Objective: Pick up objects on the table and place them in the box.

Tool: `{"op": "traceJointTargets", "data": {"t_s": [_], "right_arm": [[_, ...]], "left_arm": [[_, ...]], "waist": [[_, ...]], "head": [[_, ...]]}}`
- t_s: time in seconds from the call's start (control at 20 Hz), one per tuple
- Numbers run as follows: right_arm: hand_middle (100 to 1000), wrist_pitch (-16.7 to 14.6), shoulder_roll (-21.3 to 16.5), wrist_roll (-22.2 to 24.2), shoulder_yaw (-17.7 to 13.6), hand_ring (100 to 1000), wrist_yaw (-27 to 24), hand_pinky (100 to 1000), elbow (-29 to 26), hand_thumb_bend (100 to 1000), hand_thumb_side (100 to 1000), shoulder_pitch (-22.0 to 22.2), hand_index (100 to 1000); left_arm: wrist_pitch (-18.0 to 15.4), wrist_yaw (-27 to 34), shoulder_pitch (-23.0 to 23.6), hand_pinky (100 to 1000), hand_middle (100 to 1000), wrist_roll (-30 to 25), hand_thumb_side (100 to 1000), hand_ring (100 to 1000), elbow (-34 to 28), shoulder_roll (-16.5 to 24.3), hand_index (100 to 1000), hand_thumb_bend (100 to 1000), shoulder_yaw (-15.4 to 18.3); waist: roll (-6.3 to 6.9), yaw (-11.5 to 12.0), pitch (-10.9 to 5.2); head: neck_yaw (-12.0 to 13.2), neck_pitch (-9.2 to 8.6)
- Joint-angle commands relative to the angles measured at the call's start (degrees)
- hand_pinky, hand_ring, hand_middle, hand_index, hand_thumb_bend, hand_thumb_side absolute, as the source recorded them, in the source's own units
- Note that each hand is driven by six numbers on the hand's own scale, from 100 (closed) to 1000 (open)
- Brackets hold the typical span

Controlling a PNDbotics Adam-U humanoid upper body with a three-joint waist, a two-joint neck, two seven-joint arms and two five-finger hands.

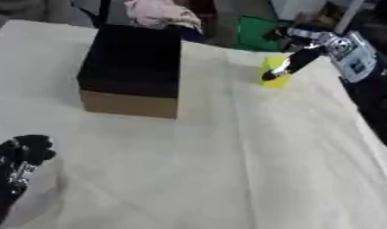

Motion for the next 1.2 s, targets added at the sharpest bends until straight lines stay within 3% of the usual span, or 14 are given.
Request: {"op": "traceJointTargets", "data": {"t_s": [0.05, 0.7, 1.2], "right_arm": [[900, 0.04, -1.29, -1.73, -1.08, 987, 0.98, 812, 1.69, 732, 306, -1.36, 944], [899, -0.04, -1.11, -5.48, -1.43, 986, 3.30, 814, 4.96, 731, 296, -0.78, 943], [895, -1.28, -0.62, -6.49, -1.03, 986, 4.96, 821, 2.78, 720, 298, -2.23, 940]], "left_arm": [[-0.13, -0.02, -0.79, 673, 572, -0.10, 629, 583, -1.32, 0.93, 684, 529, 0.10], [-0.15, -0.04, -0.76, 674, 571, -0.14, 630, 582, -1.41, 0.73, 683, 529, 0.16], [-0.15, 0.05, -0.28, 674, 571, -0.17, 626, 581, -1.24, 0.71, 683, 530, 0.27]], "waist": [[0.43, -0.03, -0.74], [1.08, -0.44, -0.37], [1.05, -1.13, -1.42]], "head": [[-0.72, -0.94], [-1.23, -1.20], [-1.13, -0.76]]}}
